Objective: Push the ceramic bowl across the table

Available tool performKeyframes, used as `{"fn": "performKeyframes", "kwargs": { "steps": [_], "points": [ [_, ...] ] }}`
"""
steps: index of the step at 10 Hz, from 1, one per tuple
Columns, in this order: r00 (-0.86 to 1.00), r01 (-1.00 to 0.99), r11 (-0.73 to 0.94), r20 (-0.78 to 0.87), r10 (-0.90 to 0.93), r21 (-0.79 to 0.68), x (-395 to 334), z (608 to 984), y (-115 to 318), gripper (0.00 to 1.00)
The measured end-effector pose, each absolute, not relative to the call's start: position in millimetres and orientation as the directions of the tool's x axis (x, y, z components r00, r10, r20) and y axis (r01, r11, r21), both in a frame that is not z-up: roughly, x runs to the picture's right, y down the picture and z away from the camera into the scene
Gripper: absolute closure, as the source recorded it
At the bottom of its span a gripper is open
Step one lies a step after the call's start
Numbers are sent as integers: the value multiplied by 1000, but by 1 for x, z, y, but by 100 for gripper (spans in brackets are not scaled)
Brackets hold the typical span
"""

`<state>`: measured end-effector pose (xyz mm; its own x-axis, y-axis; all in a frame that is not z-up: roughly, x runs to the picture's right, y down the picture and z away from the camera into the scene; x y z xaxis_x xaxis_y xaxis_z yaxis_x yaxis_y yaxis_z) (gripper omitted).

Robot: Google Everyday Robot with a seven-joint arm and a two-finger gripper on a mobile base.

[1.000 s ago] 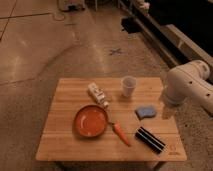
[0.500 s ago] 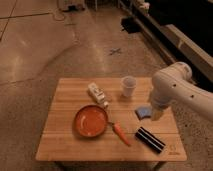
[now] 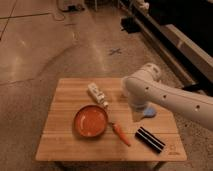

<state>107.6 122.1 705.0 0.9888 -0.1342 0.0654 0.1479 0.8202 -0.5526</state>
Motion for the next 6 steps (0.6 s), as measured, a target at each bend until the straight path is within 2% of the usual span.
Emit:
{"fn": "performKeyframes", "kwargs": {
  "steps": [3,6],
  "points": [
    [982,187,808,88,-167,-558,57,718,128,35],
    [979,205,803,97,-182,-560,54,722,136,35]
  ]
}}
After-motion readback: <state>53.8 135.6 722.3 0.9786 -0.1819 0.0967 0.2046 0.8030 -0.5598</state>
